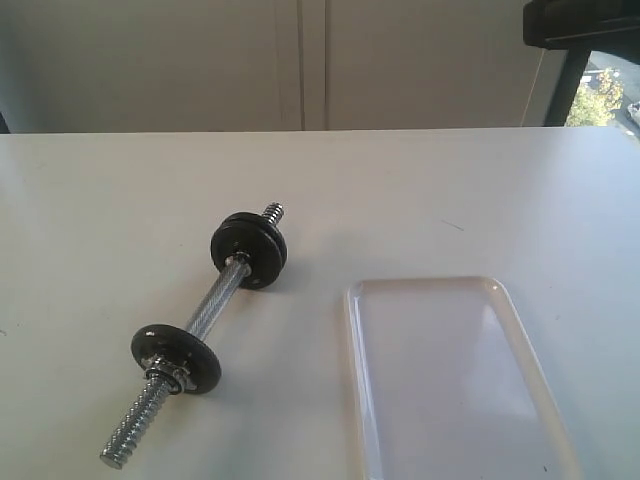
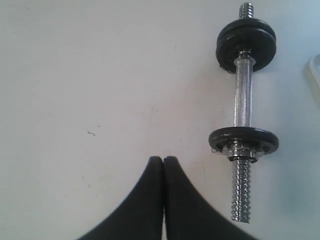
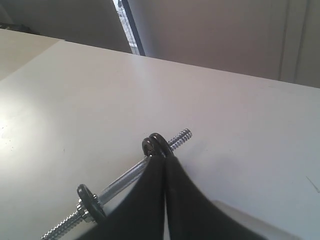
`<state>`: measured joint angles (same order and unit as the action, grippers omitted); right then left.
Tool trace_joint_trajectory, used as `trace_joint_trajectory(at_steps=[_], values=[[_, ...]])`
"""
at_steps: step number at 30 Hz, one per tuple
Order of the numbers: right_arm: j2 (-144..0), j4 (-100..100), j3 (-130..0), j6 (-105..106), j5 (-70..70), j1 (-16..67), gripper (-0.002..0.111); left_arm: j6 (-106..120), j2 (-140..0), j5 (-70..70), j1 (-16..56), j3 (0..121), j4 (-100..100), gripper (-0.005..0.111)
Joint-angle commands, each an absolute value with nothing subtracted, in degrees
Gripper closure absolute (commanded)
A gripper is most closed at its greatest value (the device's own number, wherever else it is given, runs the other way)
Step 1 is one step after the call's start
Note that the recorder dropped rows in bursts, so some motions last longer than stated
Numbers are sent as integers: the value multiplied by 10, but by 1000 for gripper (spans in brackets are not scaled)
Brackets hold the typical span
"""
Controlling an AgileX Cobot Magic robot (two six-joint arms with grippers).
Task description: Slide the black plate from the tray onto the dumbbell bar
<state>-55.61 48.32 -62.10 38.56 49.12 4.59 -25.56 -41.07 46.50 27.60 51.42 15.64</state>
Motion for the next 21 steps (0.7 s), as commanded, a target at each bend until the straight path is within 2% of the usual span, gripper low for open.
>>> trace_joint_trajectory(at_steps=[1, 5, 16, 21], values=[[-554, 479, -616, 383, 493, 40, 108, -258, -340, 470, 216, 512, 154, 107], [-554, 479, -616, 383, 493, 40, 108, -258, -241, 470, 171, 512, 156, 107], [-554, 479, -616, 383, 492, 40, 108, -255, -63, 467, 158, 509, 169, 107], [-554, 479, -616, 378, 492, 40, 108, -249, 0, 338, 100, 443, 187, 107]])
